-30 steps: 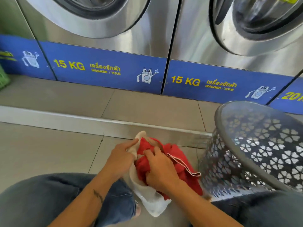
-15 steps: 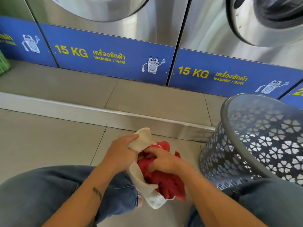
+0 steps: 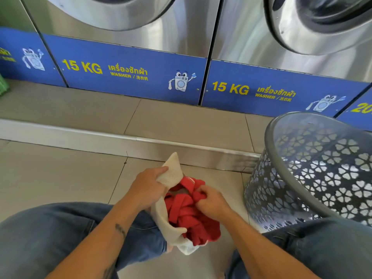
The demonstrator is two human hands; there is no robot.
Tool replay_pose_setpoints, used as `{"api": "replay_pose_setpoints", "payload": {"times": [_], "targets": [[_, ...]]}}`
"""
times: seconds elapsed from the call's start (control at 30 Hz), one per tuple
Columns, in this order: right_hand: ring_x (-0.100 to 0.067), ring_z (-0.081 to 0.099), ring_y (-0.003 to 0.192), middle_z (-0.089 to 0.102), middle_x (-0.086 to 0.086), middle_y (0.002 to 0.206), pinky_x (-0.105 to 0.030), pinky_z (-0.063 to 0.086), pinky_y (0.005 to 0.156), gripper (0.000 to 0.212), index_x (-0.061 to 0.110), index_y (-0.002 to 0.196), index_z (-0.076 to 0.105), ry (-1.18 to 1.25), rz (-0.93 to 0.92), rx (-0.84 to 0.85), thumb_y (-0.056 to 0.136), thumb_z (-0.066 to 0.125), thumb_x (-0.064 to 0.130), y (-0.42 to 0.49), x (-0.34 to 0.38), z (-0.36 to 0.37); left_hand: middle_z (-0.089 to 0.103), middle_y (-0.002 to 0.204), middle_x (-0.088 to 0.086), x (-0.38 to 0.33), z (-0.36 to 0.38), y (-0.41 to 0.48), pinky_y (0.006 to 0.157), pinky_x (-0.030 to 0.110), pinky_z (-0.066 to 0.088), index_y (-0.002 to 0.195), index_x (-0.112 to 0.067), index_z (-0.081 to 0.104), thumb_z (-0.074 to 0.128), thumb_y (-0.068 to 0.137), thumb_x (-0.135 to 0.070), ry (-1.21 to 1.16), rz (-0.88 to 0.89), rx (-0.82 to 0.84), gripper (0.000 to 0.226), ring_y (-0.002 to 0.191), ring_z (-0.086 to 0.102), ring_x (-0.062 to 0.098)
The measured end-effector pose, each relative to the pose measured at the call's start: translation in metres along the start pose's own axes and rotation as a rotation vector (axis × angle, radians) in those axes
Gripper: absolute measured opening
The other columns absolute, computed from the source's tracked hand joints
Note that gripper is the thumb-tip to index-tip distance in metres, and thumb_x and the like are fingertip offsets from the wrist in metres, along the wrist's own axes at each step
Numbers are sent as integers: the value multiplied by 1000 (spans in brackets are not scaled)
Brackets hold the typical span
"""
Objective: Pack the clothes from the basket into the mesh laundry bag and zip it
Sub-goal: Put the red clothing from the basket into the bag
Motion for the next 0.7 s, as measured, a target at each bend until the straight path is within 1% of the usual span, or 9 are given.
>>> {"api": "replay_pose_setpoints", "payload": {"times": [0.1,0.13,0.2,0.27,0.37,0.47,0.53,0.6,0.7], "targets": [[-14,63,71,67,8,73,-27,50,62,17,33,76,65,43,-108,-80,70,58,19,0,33,-13,55,135,0,0,-3,1,69,27,49,139,-41,50,52,82,-7,-40,27,-44,67,95,63,19],[-9,61,68,66,10,72,-22,47,60,18,32,74,66,87,-171,-69,72,60,16,-4,48,-15,57,134,-1,-1,-4,1,69,26,50,137,-42,53,50,81,-4,-68,39,-48,67,93,63,17],[-6,60,70,66,10,76,-16,45,61,23,30,77,68,190,-263,-34,75,61,8,-10,71,-10,67,118,1,-4,-8,-1,58,21,48,130,-41,60,51,82,1,-145,59,-42,64,73,63,11],[-8,60,75,65,8,81,-16,47,66,28,29,80,66,226,-283,28,80,59,2,-15,73,9,71,108,-2,-2,-15,-5,57,24,51,124,-42,64,55,84,1,-170,84,-39,60,67,64,11],[-19,66,85,71,-1,91,-32,54,78,16,14,90,69,81,-270,142,93,53,12,-16,47,44,71,104,-8,8,-21,-17,63,37,61,126,-46,61,50,87,-1,-73,81,-3,61,70,71,16],[-25,64,97,72,-9,104,-30,49,85,21,13,98,70,34,-244,205,94,50,16,-11,44,52,70,105,-8,13,-20,-28,57,26,55,132,-45,56,48,88,-3,49,48,2,61,66,68,13],[-25,63,104,70,-5,108,-33,48,90,19,19,102,69,4,-231,260,92,53,21,-9,56,47,67,119,-3,12,-21,-32,62,21,50,136,-41,54,49,88,-6,83,37,-37,60,75,66,12],[-20,61,107,69,-1,118,-33,47,93,27,21,113,68,-46,-200,298,89,61,31,-7,65,33,60,133,0,11,-23,-32,79,27,51,139,-38,52,51,87,-11,94,25,-65,59,96,64,16],[-19,60,107,66,3,116,-38,49,97,39,30,117,68,-60,-198,184,80,69,45,-5,70,5,49,147,0,12,-19,-26,93,30,45,143,-36,47,54,88,-17,122,4,-68,59,118,56,22]]}}
Point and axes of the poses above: each hand's wrist, its own y-axis towards the middle knuckle, its own z-axis out of the palm, x = y × z, the point moved 1 cm from there along y, towards the middle knuckle
